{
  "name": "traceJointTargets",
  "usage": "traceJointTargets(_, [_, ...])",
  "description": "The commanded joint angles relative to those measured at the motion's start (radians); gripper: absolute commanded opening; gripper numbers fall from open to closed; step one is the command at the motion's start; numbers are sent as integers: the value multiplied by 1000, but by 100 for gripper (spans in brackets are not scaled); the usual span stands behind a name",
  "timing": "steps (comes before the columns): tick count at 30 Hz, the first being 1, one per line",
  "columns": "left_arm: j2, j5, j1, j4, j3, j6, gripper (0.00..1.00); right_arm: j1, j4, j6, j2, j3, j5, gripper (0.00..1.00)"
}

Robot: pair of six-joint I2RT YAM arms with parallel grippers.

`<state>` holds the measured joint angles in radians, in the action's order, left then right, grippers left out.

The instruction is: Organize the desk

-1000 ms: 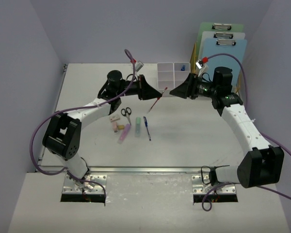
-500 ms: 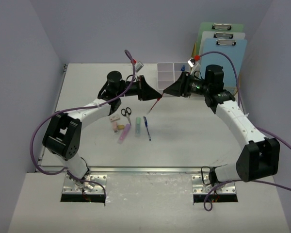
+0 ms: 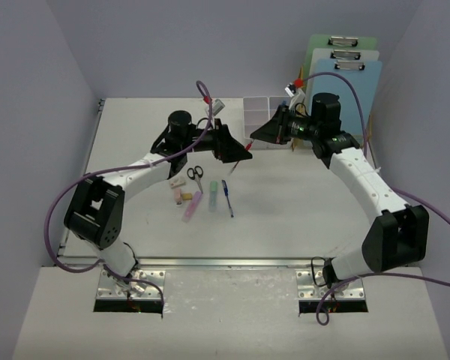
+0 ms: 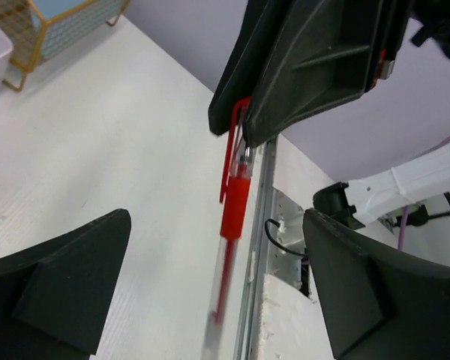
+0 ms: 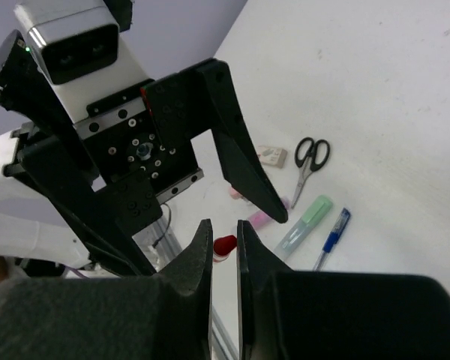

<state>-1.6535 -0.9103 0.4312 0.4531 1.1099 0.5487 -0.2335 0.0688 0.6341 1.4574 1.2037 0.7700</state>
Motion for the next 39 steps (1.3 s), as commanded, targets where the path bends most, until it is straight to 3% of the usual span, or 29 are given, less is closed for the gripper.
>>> traceJointTargets(1, [139, 112, -120, -137, -34, -134, 100, -7, 87, -257, 32, 189, -172, 0])
traceJointTargets(5, [225, 263, -249, -282, -10, -274, 100, -9, 87, -496, 98, 310, -370, 0])
traceJointTargets(10, [297, 469, -266, -532, 25, -515, 100, -9, 19, -621, 242, 431, -545, 0])
traceJointTargets(17, [403, 606, -266, -584, -71, -587, 100, -18, -99, -691, 398, 539, -667, 0])
traceJointTargets(33, [473, 575, -265, -619, -182, -622, 100, -21, -207, -692, 603, 674, -726, 0])
traceJointTargets(39, [463, 443, -262, -628, -211, -723, 100, -21, -218, -685, 646, 665, -756, 0])
